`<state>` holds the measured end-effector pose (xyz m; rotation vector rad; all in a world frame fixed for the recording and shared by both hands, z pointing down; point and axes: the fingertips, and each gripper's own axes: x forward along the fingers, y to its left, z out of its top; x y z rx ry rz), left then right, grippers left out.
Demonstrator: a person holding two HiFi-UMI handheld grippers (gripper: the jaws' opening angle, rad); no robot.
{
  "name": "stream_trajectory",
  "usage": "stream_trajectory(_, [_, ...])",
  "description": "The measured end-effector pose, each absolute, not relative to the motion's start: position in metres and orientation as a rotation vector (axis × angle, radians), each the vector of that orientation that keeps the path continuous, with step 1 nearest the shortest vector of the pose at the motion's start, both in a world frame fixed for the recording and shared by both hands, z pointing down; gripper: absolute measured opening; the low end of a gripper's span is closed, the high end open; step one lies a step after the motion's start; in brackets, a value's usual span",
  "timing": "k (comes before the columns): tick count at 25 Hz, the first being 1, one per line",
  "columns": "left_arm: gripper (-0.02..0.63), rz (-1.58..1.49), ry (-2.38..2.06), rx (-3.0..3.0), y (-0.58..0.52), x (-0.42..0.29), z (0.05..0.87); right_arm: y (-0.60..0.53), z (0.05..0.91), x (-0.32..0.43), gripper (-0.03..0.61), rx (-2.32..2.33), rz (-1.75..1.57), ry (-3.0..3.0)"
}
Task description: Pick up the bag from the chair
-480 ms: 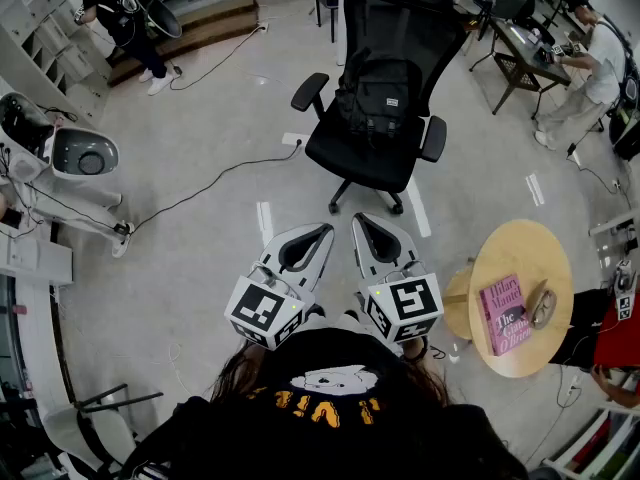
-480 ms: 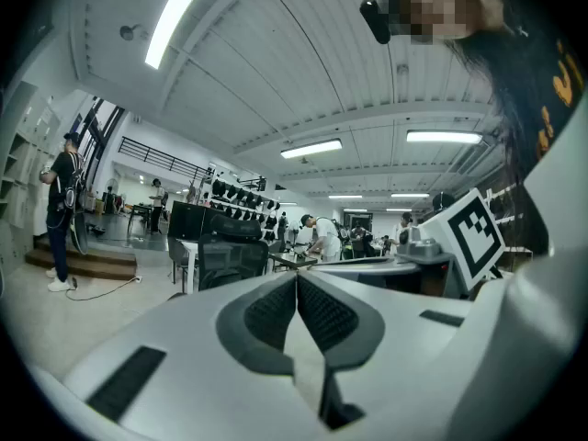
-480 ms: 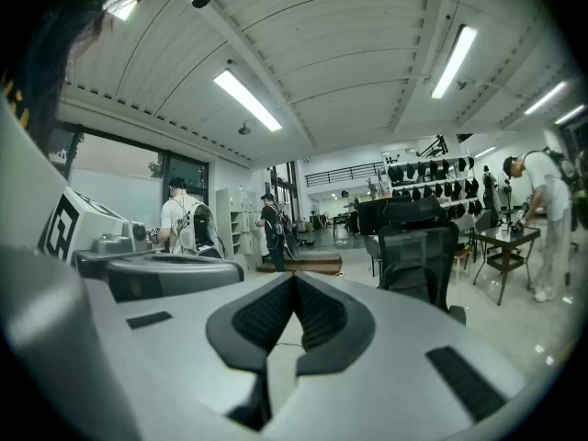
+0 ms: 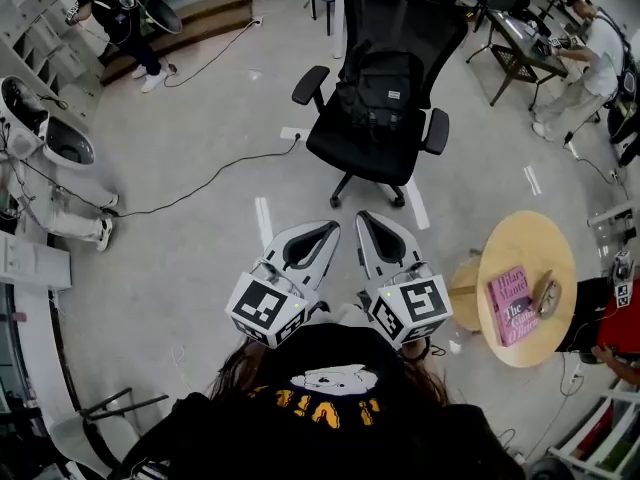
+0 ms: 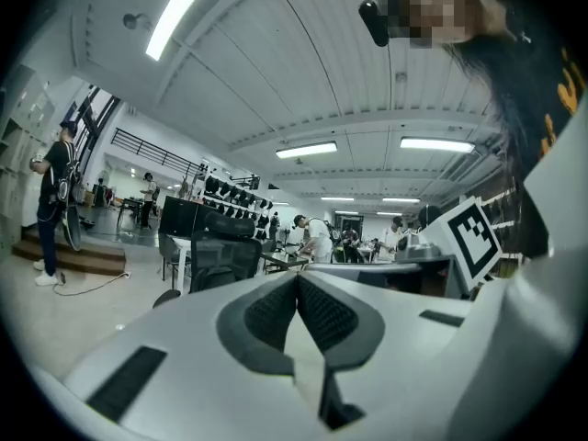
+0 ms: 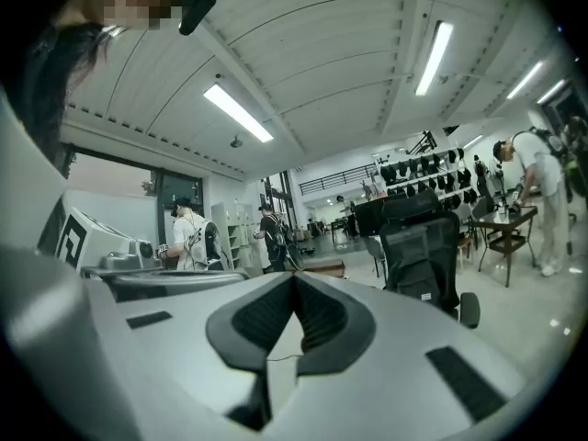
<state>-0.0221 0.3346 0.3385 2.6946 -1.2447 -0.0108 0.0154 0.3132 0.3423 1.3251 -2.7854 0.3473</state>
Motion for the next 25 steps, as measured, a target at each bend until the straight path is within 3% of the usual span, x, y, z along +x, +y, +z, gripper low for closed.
stream_trajectory(15, [0.009, -0.004, -1.071, 2.703, 0.32, -0.014, 0.355, 0.3, 0.36, 0.026, 0.003, 1.432, 0.382, -2.687])
stream_trajectory(25, [0.009, 0.04, -1.106, 2.674, 0.235, -0.003, 0.373, 0.21, 0.379, 0.043, 0.003, 1.411, 0.423, -2.676])
